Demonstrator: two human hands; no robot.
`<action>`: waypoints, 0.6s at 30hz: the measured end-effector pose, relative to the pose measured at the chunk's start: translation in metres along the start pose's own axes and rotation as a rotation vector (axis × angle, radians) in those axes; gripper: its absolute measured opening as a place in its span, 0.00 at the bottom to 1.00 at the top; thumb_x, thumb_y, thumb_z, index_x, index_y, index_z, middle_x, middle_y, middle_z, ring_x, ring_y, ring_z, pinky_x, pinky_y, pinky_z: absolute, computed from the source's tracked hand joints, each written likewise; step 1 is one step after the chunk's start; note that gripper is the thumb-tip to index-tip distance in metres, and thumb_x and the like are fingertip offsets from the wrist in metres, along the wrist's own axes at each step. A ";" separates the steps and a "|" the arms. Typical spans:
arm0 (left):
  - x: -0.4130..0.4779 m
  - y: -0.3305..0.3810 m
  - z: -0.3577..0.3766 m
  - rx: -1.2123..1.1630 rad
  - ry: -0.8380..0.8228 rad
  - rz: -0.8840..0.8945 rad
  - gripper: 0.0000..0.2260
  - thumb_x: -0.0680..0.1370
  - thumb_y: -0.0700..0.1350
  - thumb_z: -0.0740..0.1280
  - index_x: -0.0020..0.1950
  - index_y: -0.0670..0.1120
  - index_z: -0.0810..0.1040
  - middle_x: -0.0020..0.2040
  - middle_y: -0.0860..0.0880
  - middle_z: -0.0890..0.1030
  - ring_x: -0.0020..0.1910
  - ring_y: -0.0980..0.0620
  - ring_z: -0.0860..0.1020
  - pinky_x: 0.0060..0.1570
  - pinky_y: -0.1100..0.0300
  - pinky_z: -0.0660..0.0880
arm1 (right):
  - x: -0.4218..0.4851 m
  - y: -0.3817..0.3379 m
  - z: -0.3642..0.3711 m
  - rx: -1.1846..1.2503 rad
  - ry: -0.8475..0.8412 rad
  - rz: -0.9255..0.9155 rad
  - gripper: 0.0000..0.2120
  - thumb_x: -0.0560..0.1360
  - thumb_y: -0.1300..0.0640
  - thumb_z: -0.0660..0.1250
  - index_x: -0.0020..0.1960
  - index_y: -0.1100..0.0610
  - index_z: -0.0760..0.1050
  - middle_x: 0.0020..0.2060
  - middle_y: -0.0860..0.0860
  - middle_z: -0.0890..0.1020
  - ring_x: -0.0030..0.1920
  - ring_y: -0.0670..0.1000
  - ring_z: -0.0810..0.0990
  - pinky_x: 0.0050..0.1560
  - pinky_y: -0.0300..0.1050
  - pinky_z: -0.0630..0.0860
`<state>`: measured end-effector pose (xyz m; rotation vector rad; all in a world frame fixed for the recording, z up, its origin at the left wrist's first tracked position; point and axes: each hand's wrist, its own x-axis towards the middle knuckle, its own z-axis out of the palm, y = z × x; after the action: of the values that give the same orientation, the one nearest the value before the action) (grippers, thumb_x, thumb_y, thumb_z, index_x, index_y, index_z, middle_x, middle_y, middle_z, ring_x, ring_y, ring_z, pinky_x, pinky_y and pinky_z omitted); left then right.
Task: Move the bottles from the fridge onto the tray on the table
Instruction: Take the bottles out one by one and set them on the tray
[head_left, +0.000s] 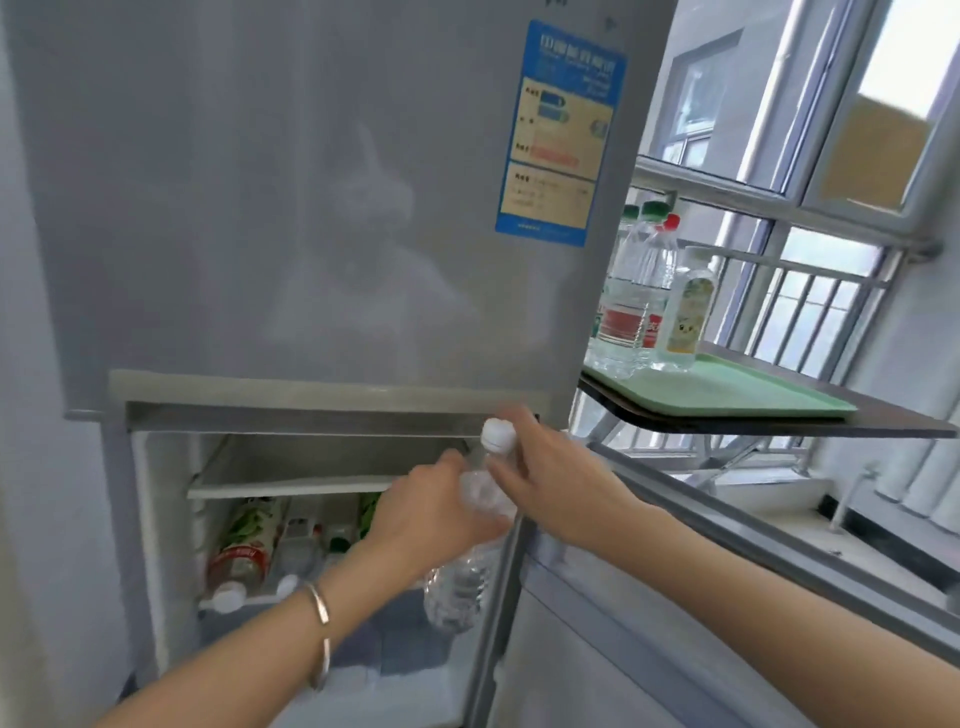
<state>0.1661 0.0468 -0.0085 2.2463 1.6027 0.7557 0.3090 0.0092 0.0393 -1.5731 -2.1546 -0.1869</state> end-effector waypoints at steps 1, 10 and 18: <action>0.001 0.008 -0.006 -0.005 0.011 0.013 0.32 0.64 0.67 0.69 0.61 0.52 0.70 0.53 0.51 0.82 0.52 0.48 0.80 0.49 0.53 0.78 | -0.002 0.005 -0.007 0.056 0.014 0.015 0.16 0.79 0.47 0.58 0.64 0.50 0.62 0.40 0.51 0.79 0.39 0.56 0.78 0.40 0.50 0.73; 0.018 0.085 -0.046 -0.076 0.127 0.182 0.34 0.62 0.70 0.68 0.59 0.52 0.66 0.48 0.51 0.81 0.45 0.49 0.80 0.44 0.53 0.78 | -0.021 0.039 -0.051 0.484 0.178 0.236 0.22 0.80 0.46 0.55 0.74 0.46 0.59 0.48 0.49 0.79 0.45 0.48 0.80 0.52 0.50 0.77; 0.032 0.163 -0.066 -0.253 0.228 0.354 0.31 0.66 0.64 0.72 0.62 0.51 0.68 0.50 0.50 0.79 0.45 0.51 0.79 0.45 0.54 0.79 | -0.054 0.071 -0.075 0.760 0.052 0.302 0.19 0.74 0.51 0.69 0.63 0.43 0.69 0.54 0.47 0.81 0.48 0.42 0.82 0.56 0.47 0.78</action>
<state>0.2655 0.0153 0.1365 2.3438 1.1219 1.2684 0.4094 -0.0420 0.0707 -1.3640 -1.6146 0.6093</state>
